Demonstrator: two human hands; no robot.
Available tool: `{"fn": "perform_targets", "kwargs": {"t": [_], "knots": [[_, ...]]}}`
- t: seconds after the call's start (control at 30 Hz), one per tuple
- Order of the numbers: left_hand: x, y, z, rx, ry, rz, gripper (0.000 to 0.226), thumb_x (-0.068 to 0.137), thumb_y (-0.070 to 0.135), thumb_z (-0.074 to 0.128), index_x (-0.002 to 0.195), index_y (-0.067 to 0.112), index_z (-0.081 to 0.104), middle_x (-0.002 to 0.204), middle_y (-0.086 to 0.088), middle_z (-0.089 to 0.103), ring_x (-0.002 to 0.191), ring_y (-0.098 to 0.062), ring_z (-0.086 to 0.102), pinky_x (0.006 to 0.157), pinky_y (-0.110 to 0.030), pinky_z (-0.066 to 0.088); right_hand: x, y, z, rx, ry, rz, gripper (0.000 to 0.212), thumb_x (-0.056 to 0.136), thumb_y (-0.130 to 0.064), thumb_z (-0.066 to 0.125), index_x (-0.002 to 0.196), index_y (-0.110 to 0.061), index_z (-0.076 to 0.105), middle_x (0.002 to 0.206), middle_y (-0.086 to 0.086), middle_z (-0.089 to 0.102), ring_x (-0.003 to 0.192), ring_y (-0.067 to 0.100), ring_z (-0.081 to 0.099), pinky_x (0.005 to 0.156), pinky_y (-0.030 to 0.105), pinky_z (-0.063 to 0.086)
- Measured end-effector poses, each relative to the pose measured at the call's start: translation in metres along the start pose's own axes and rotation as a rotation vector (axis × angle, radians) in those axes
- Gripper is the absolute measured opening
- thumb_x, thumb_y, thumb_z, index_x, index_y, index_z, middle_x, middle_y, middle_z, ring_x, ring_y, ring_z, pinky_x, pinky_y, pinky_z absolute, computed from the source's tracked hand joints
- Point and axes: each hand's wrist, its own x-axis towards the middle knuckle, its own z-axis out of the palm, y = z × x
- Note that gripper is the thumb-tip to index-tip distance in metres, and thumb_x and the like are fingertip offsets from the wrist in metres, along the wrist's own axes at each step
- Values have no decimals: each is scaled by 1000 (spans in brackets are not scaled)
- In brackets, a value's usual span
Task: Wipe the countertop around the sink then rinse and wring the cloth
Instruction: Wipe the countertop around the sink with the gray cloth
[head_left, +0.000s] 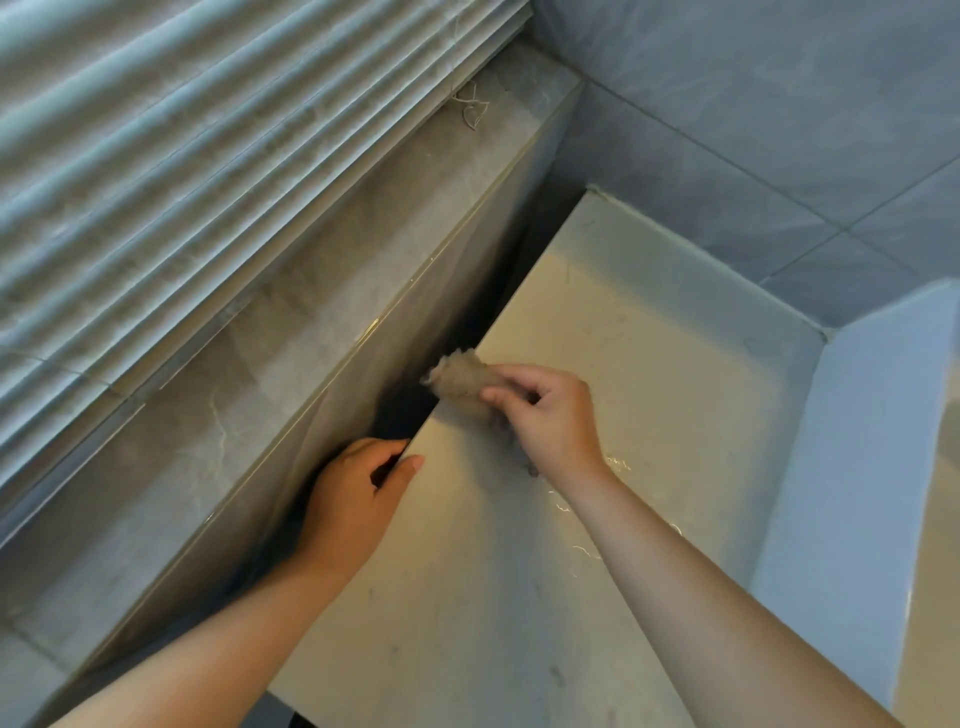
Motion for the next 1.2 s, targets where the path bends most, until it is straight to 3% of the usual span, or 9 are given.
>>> {"fn": "perform_targets", "kwargs": {"t": [0.1,0.2,0.27,0.47,0.63,0.8,0.9,1.07,1.2], "knots": [[0,1,0,-9,-5,0,16,90,32,59,100,26,71,92,13,65,86,-2,58,76,-28,49,18,0,-31,69,249,26,22,82,-12,70,102,-19,74,71,-7,69,62,8,62,64,24,52],[0,2,1,6,1,12,14,91,30,59,99,30,70,91,14,64,86,-1,57,75,-26,47,42,9,-54,-53,362,46,25,84,-14,69,109,-15,72,90,-1,72,80,8,63,74,14,50],[0,2,1,20,-2,18,17,92,31,58,103,29,70,93,13,64,88,-1,56,75,-26,47,48,20,-55,-155,350,43,27,83,-13,70,110,-13,71,102,0,71,92,9,64,80,10,45],[0,8,0,93,-7,47,32,92,29,56,124,22,60,113,9,58,98,-7,57,87,-28,48,10,40,-21,-191,319,-59,29,79,-9,71,107,-16,73,104,-8,69,99,13,65,93,26,49],[-8,20,0,132,-11,95,33,93,30,56,125,25,56,116,17,47,103,-6,52,87,-23,40,-41,42,1,-223,295,-171,26,75,-9,71,100,-15,75,100,-13,66,96,0,57,91,11,41],[-13,18,-2,218,-36,123,40,91,28,58,130,18,54,133,7,46,116,-9,48,93,-20,35,-76,22,-1,-40,120,73,28,77,-8,74,95,-30,76,89,-2,75,80,11,66,78,19,51],[-15,18,-5,259,-67,177,43,90,26,59,132,16,53,136,6,44,119,-11,47,98,-26,39,-78,11,-27,112,230,137,28,79,-5,73,99,-23,74,91,-4,75,79,1,68,75,9,47],[-15,21,-5,349,-106,204,47,90,31,59,134,15,50,138,6,40,121,-15,46,99,-30,41,-35,18,-82,-25,464,64,27,81,-4,70,108,-10,71,75,-14,63,66,-7,55,66,-1,39],[-17,23,-4,407,-122,196,50,91,33,57,137,17,45,142,9,34,125,-12,40,98,-21,32,-19,53,-90,-185,431,102,27,82,-10,70,109,-13,72,93,-6,71,81,3,62,75,11,45]]}}
